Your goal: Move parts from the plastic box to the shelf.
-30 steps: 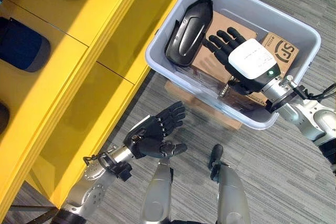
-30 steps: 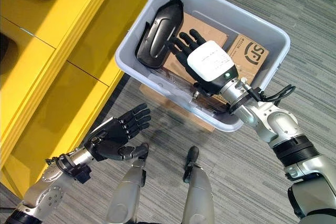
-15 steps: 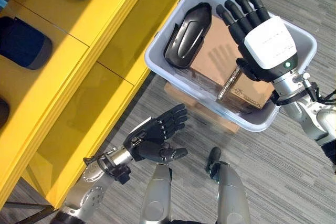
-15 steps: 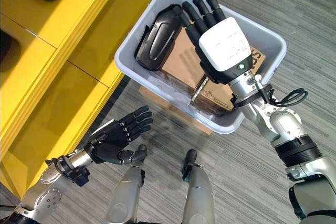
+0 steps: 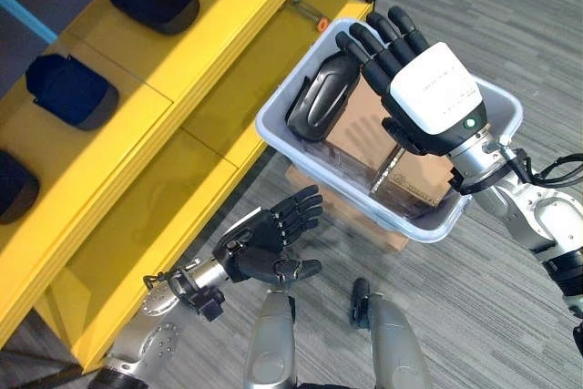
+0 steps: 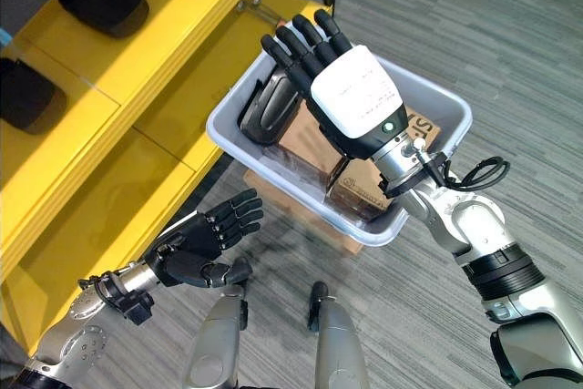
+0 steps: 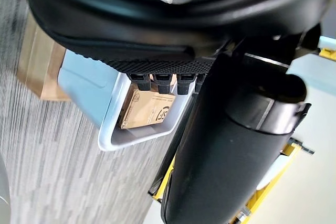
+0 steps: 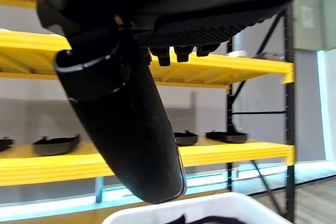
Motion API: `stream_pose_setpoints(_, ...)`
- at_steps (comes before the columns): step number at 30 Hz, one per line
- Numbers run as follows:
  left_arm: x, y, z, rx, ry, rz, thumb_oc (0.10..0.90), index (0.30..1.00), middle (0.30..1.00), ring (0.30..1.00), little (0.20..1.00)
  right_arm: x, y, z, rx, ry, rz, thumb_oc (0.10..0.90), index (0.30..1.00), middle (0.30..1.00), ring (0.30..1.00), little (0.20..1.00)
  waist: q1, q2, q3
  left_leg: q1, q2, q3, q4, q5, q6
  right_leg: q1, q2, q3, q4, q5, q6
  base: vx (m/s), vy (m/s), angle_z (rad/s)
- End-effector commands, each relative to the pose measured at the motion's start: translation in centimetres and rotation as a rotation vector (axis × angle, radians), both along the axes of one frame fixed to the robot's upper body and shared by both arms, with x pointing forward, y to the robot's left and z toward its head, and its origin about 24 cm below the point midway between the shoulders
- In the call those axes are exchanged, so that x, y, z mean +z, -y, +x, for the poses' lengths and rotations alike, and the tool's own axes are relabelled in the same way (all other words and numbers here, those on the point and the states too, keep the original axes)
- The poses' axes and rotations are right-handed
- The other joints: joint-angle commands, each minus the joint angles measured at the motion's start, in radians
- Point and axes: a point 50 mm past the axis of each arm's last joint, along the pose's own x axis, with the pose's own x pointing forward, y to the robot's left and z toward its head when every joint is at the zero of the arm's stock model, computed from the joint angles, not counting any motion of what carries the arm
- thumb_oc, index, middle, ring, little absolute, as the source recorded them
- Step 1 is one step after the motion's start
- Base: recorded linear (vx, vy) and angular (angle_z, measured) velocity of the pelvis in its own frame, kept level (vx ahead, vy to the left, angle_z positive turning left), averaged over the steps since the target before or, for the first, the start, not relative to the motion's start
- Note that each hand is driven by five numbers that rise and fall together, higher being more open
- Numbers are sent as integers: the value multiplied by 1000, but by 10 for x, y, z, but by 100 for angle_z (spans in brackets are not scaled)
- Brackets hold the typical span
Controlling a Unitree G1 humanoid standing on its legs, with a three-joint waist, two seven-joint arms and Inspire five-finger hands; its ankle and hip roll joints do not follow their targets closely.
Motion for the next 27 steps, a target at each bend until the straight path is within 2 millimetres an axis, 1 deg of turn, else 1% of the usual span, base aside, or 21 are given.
stream_pose_setpoints(1,19,12,-11,-29,142,-105,900,1000,1000,1000,1000,34,-12,-3,108,137,68,900,1000,1000,1000,1000,23,0,-143,-21,17,-32,-94,169,-2,146,-14,-22,21,-160,62,158,50,-88)
stream_pose_setpoints(3,19,14,-8,-37,138,-82,900,1000,1000,1000,1000,28,-11,-3,88,118,103,900,1000,1000,1000,1000,32,1,-157,-20,12,-32,-60,164,-7,164,-24,-39,25,-179,71,183,24,-96)
stream_pose_setpoints(5,19,14,-5,-41,138,-79,900,1000,1000,1000,1000,26,-11,-2,71,118,111,900,1000,1000,1000,1000,34,1,-161,-26,4,-33,-38,158,-10,171,-27,-46,16,-179,77,124,3,-54)
stream_pose_setpoints(9,25,17,0,-81,171,-49,900,1000,1000,1000,1000,22,-2,-1,-3,111,138,900,1000,1000,1000,1000,50,-13,-158,-31,-43,-35,1,109,2,208,-52,-87,-42,-161,96,86,-25,12)
stream_pose_setpoints(10,26,18,0,-84,171,-49,900,1000,1000,1000,1000,22,-2,-1,-7,112,139,900,1000,1000,1000,1000,51,-14,-157,-31,-46,-37,3,106,3,211,-53,-89,-47,-159,97,65,-47,37)
stream_pose_setpoints(11,27,18,1,-96,178,-47,900,1000,1000,1000,1000,21,2,-1,-25,111,143,900,1000,1000,1000,1000,57,-18,-156,-32,-62,-38,6,95,8,222,-57,-97,-70,-150,101,64,-38,29)
stream_pose_setpoints(13,29,19,1,-108,188,-36,900,1000,1000,1000,1000,21,4,-1,-43,107,147,900,1000,1000,1000,1000,62,-22,-153,-30,-78,-40,10,84,14,232,-60,-105,-94,-138,105,83,-39,28)
stream_pose_setpoints(16,32,18,-1,-129,196,-23,900,1000,1000,1000,1000,17,11,1,-80,88,166,900,1000,1000,1000,1000,73,-31,-153,-31,-126,-53,38,53,34,246,-60,-111,-132,-119,107,123,-33,24)
stream_pose_setpoints(20,32,16,-1,-139,186,-15,900,1000,1000,1000,1000,17,11,1,-79,82,165,900,1000,1000,1000,1000,77,-35,-153,-34,-152,-53,54,36,50,244,-61,-113,-148,-108,110,104,-10,8)
stream_pose_setpoints(23,34,17,-1,-154,185,-13,900,1000,1000,1000,1000,19,9,1,-75,80,147,900,1000,1000,1000,1000,80,-36,-143,-48,-161,-48,62,34,55,240,-62,-112,-160,-101,111,17,-8,1)
stream_pose_setpoints(27,36,18,-2,-180,184,-2,900,1000,1000,1000,1000,25,9,5,-89,54,123,900,1000,1000,1000,1000,90,-31,-124,-71,-169,-44,70,38,57,218,-60,-114,-157,-100,108,-14,-27,-5)
